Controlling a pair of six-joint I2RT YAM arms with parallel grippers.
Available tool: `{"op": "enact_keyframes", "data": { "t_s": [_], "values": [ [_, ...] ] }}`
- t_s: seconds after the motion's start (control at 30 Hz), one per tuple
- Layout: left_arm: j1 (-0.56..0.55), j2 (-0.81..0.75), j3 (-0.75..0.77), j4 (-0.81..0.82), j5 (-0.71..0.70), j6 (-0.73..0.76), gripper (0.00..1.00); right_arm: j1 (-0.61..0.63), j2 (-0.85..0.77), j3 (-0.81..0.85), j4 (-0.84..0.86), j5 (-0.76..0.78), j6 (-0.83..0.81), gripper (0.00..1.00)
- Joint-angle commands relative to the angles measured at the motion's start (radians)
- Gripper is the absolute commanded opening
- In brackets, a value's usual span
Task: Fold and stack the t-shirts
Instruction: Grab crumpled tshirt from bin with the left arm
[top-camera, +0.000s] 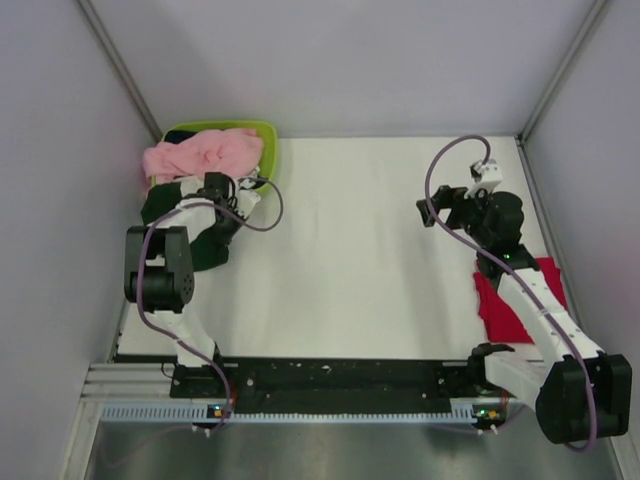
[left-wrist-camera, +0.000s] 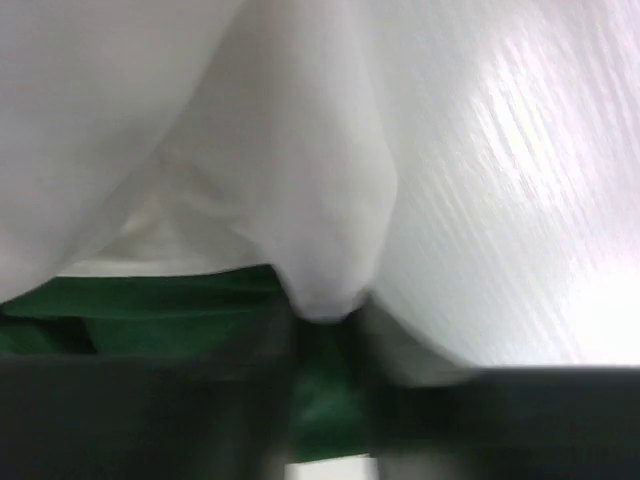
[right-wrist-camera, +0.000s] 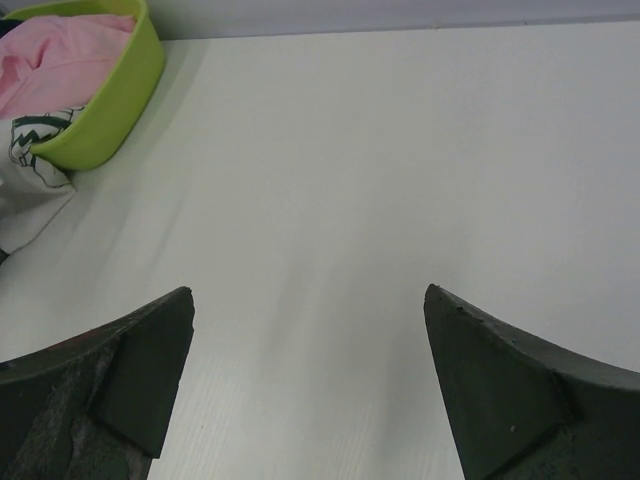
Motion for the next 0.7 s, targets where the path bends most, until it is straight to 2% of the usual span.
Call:
{"op": "enact_keyframes", "data": {
  "t_s": [0.0, 0.1, 0.27, 0.4, 0.5, 0.57, 0.63, 0.67],
  "values": [
    [-0.002, -0.007, 0.03, 0.014, 0.006, -0.001, 0.0, 0.028, -0.023, 0.076, -0.028, 0.031, -0.015, 0.95],
    [0.004, -0.13, 0.117, -0.084, 0.081, -0.064, 0.0, 0.052, -0.035, 0.11, -0.062, 0.044, -0.029, 0.95],
    [0.01, -0.394, 0.408, -0.244, 0.238, -0.131, 0.0, 0.141, -0.027, 0.212, -0.119, 0.047, -0.07, 0.95],
    [0.01, -0.35, 0.9, -0.474, 0.276, -0.213, 0.0, 0.224, 0.029, 0.355, -0.179, -0.028, -0.104, 0.95],
    [0.009, -0.393, 1.05, -0.425, 0.451, -0.26, 0.0, 0.258, 0.074, 0.456, -0.173, -0.131, -0.078, 0.95],
    [-0.005, -0.39, 1.163, -0.423, 0.579, -0.353, 0.0, 0.27, 0.095, 0.515, -0.162, -0.203, -0.043, 0.95],
    [-0.048, -0.381, 1.215, -0.431, 0.685, -0.423, 0.0, 0.273, 0.108, 0.547, -0.116, -0.267, -0.002, 0.95],
    [-0.087, -0.383, 1.214, -0.437, 0.695, -0.441, 0.0, 0.272, 0.109, 0.559, -0.105, -0.297, 0.014, 0.95]
  ]
}}
